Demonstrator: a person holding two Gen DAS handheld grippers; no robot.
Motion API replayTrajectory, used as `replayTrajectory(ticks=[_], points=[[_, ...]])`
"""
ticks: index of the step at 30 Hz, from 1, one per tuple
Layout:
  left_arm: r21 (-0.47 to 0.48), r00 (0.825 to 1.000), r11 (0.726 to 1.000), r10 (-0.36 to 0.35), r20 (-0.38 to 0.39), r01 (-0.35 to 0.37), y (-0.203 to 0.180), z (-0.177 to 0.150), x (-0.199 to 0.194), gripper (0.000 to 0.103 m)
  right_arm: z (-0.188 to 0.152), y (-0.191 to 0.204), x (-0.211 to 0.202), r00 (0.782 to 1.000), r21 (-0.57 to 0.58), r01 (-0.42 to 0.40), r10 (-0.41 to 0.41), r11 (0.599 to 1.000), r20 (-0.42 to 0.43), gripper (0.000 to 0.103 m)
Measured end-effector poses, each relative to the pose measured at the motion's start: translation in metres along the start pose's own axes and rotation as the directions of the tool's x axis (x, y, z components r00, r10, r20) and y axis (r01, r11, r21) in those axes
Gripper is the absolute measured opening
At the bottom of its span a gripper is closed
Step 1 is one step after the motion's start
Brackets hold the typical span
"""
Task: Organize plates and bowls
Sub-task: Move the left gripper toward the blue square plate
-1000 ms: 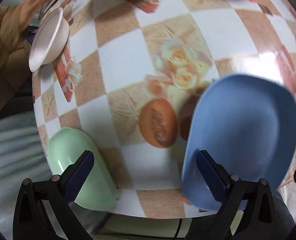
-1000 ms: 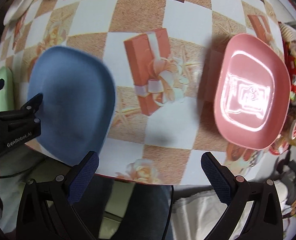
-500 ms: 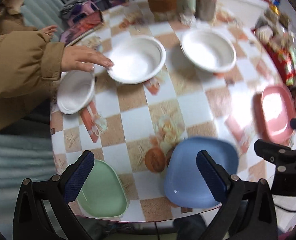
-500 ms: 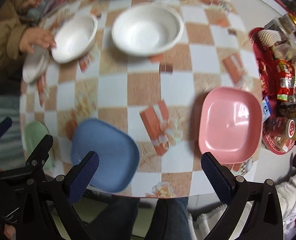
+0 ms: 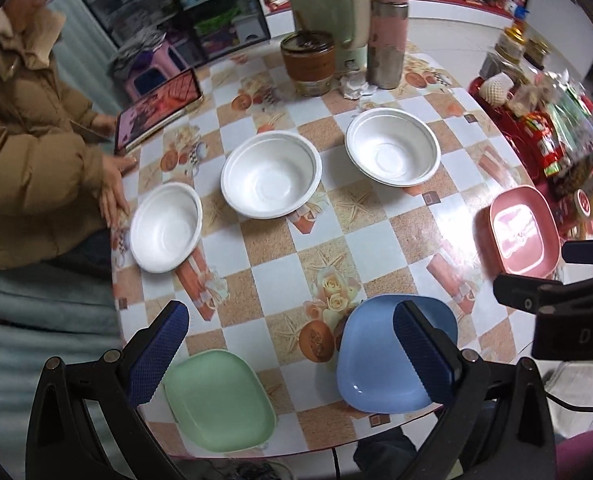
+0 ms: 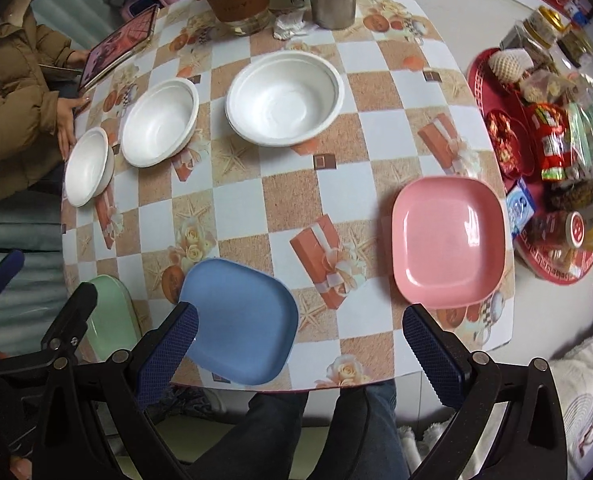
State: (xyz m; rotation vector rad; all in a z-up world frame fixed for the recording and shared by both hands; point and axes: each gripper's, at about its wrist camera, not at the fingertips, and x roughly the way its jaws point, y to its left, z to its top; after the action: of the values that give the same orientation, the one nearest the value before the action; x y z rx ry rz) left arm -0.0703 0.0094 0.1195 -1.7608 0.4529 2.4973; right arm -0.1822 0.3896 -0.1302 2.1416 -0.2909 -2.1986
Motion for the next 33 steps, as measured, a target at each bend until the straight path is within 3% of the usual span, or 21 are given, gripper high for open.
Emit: replayTrajectory(ticks=[6, 8, 11, 14, 16, 18, 20, 23, 24, 25, 28, 33], points=[[0.023, 0.999, 1.000, -0.017, -0.044, 0.018, -0.005, -0.005, 0.023, 0.102, -0.012, -0.003, 0.022, 0.999, 0.056, 0.002, 0.001, 0.998, -0.053, 0.103], [0.073, 0.992, 0.997, 0.039, -0.120, -0.031, -0.009, -0.013, 0.042, 0.102, -0.019, -0.004, 0.046, 0.994, 0.058, 0.019, -0.013, 0.998, -0.107, 0.103], [0.106, 0.981, 0.993, 0.063, -0.186, -0.044, -0.012, -0.031, 0.064, 0.102, -0.033, -0.002, 0.089, 0.977, 0.046, 0.021, -0.011, 0.999, -0.211, 0.103], [0.134, 0.969, 0.989, 0.085, -0.231, -0.055, -0.014, -0.050, 0.077, 0.102, -0.048, 0.010, 0.130, 0.959, -0.016, 0.018, -0.022, 1.000, -0.282, 0.103], [0.144, 0.961, 0.988, 0.097, -0.257, -0.061, -0.015, -0.058, 0.085, 0.102, -0.056, 0.022, 0.152, 0.952, -0.113, 0.061, -0.092, 0.992, -0.293, 0.103], [0.148, 0.956, 0.987, 0.102, -0.277, -0.062, -0.018, -0.062, 0.091, 0.102, -0.062, 0.029, 0.165, 0.945, -0.199, 0.103, -0.158, 0.975, -0.286, 0.103], [0.154, 0.951, 0.986, 0.107, -0.289, -0.064, -0.021, -0.064, 0.097, 0.102, -0.064, 0.029, 0.163, 0.957, -0.237, 0.093, -0.152, 0.967, -0.246, 0.103], [0.148, 0.947, 0.987, 0.098, -0.307, -0.055, -0.028, -0.068, 0.106, 0.102, -0.060, 0.025, 0.149, 0.953, -0.330, 0.220, -0.274, 0.918, -0.128, 0.103], [0.139, 0.944, 0.989, 0.090, -0.316, -0.047, -0.031, -0.068, 0.110, 0.102, -0.059, 0.022, 0.146, 0.952, -0.332, 0.228, -0.281, 0.915, -0.120, 0.103], [0.125, 0.943, 0.991, 0.078, -0.324, -0.039, -0.034, -0.068, 0.113, 0.102, -0.058, 0.016, 0.143, 0.954, -0.315, 0.213, -0.266, 0.925, -0.136, 0.103], [0.076, 0.942, 0.997, 0.044, -0.333, -0.020, -0.038, -0.064, 0.120, 0.102, -0.061, -0.008, 0.139, 0.963, -0.153, 0.060, -0.098, 0.986, -0.251, 0.103], [0.063, 0.951, 0.998, 0.004, -0.309, 0.016, -0.041, -0.052, 0.133, 0.102, -0.089, -0.031, 0.130, 0.965, 0.078, 0.061, -0.039, 0.995, -0.259, 0.103]])
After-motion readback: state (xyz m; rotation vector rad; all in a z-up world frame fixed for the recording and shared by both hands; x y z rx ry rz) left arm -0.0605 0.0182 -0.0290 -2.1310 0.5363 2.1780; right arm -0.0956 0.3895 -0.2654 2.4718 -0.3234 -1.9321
